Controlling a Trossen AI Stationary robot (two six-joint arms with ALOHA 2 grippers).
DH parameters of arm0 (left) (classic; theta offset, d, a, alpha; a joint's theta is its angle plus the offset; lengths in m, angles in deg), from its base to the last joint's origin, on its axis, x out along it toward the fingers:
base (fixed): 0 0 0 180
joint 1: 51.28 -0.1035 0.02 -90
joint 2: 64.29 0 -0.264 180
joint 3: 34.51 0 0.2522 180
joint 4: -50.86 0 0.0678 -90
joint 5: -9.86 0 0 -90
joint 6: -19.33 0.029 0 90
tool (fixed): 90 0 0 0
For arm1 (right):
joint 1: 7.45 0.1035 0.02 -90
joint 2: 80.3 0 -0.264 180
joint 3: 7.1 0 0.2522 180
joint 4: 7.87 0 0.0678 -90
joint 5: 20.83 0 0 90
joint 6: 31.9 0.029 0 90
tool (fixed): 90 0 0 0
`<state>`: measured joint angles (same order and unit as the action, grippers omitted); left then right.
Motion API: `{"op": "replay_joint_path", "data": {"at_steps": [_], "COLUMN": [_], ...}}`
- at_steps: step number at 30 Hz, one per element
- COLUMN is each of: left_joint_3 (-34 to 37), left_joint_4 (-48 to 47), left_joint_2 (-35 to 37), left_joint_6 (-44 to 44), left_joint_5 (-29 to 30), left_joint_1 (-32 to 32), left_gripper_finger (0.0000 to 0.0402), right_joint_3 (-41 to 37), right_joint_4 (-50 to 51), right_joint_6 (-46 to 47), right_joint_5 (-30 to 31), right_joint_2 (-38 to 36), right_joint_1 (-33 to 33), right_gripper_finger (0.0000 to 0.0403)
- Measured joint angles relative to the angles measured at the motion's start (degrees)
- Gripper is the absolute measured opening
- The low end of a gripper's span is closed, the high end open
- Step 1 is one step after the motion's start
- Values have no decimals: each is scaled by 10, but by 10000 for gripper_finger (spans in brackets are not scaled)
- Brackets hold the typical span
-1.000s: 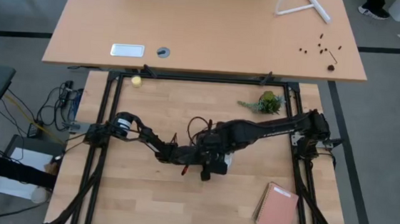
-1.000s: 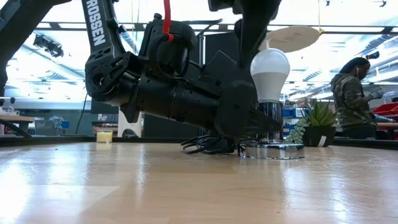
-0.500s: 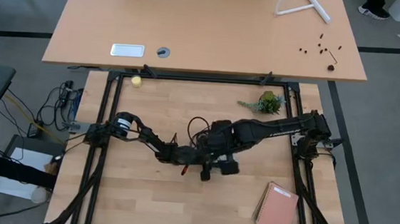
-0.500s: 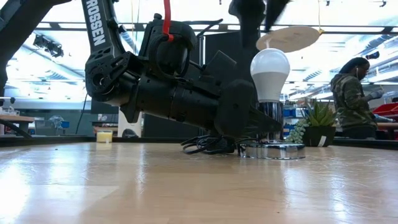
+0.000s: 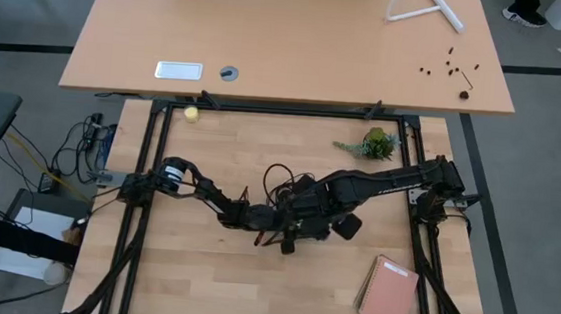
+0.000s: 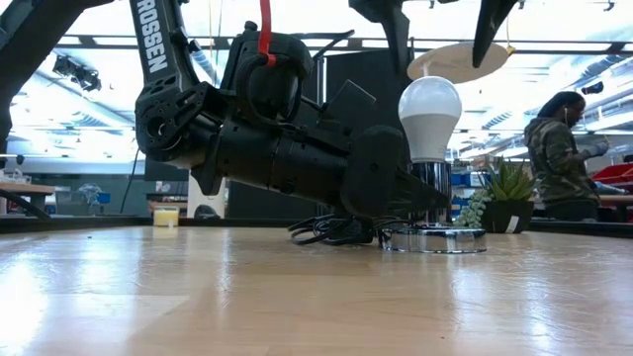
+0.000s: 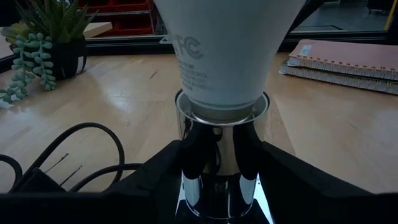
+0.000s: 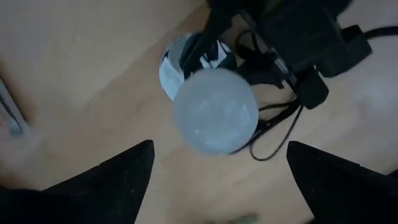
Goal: Screw lightbulb
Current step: Insert the white lightbulb into the metallic lamp
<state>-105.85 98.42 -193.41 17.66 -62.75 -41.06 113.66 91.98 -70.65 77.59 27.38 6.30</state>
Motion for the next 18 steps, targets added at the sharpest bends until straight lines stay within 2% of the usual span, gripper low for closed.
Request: {"op": "replay_joint_path", "data": {"at_steps": [3,7,11,18], "left_joint_3": [0,0,0,0], "left_joint_4": [0,0,0,0], "left_joint_2": [0,0,0,0], "left_joint_6": [0,0,0,-1], "left_joint_5": [0,0,0,-3], "left_joint_1": [0,0,0,0], "left_gripper_finger": [198,198,198,198], "right_joint_3": [0,-9,-22,-74], "right_joint_4": [9,7,10,-53], "right_joint_6": [-46,-52,-39,-93], "right_joint_5": [18,18,-46,-48], "right_joint_2": [0,0,0,1], "right_joint_1": [-2,-9,-18,-34], "right_gripper_finger": [374,374,376,384]}}
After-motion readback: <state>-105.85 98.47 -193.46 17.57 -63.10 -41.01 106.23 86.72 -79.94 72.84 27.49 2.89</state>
